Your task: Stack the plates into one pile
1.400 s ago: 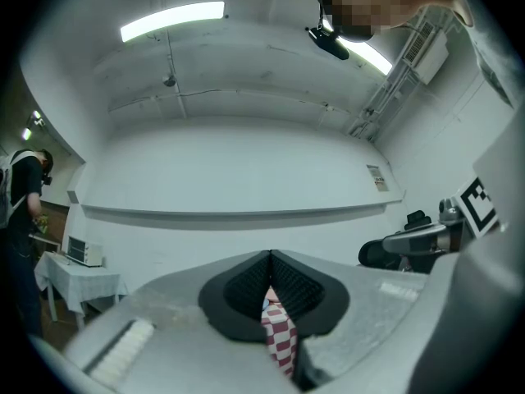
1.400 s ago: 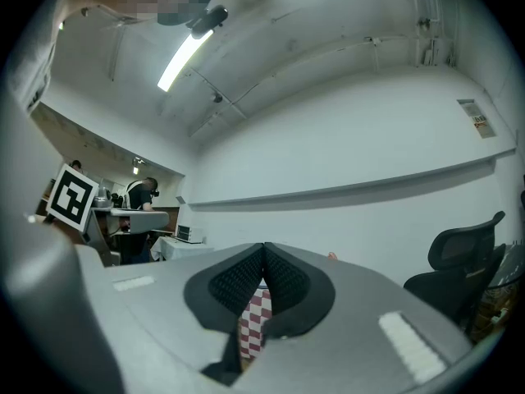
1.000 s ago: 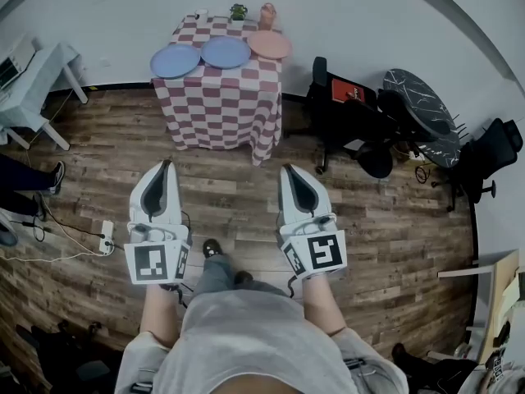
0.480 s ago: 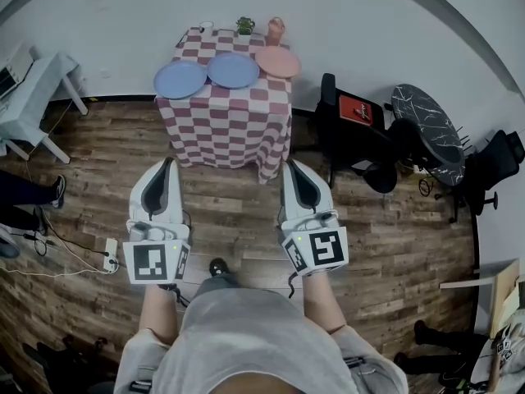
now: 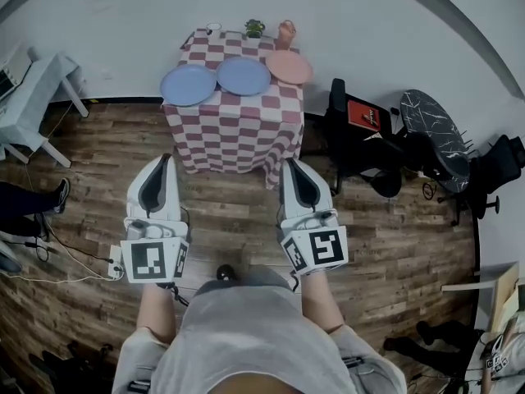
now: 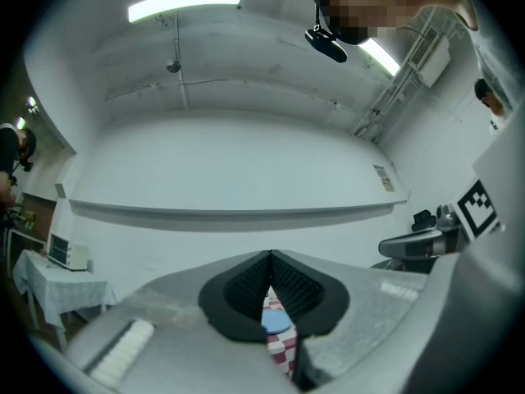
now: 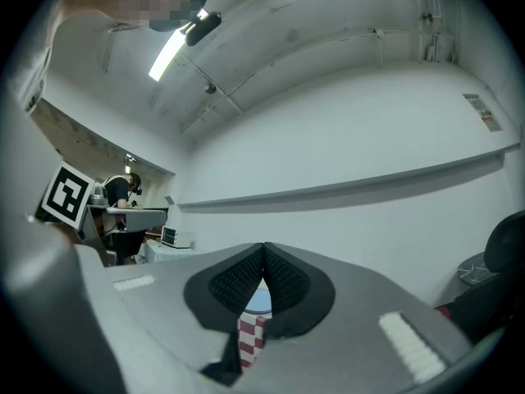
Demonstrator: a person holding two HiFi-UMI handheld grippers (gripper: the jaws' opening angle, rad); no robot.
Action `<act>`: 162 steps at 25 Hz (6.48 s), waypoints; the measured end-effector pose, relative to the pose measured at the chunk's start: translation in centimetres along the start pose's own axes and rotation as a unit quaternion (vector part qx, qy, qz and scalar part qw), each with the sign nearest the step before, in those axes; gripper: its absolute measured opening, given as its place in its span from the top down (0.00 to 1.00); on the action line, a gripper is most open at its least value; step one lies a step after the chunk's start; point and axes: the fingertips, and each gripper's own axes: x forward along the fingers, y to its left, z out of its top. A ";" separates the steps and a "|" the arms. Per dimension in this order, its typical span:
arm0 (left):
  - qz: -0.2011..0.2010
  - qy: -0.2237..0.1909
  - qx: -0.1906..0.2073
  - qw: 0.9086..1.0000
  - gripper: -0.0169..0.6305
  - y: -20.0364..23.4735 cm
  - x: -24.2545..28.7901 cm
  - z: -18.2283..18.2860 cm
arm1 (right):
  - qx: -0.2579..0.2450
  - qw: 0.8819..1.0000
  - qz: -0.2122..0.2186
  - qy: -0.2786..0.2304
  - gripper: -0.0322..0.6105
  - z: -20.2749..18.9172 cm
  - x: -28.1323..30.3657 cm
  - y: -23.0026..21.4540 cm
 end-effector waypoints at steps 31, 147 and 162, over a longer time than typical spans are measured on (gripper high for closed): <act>0.081 -0.010 0.009 0.997 0.96 10.7 16.9 -3.7 | 0.007 0.997 0.079 -0.010 0.95 -2.5 23.3 -5.0; -0.209 0.459 -0.156 0.849 0.89 25.2 45.1 -45.0 | 0.301 0.851 -0.213 0.375 0.92 -37.6 44.6 -10.0; -0.301 0.454 -0.131 0.828 0.89 13.1 49.3 -43.4 | 0.313 0.835 -0.303 0.337 0.92 -35.0 37.1 -18.6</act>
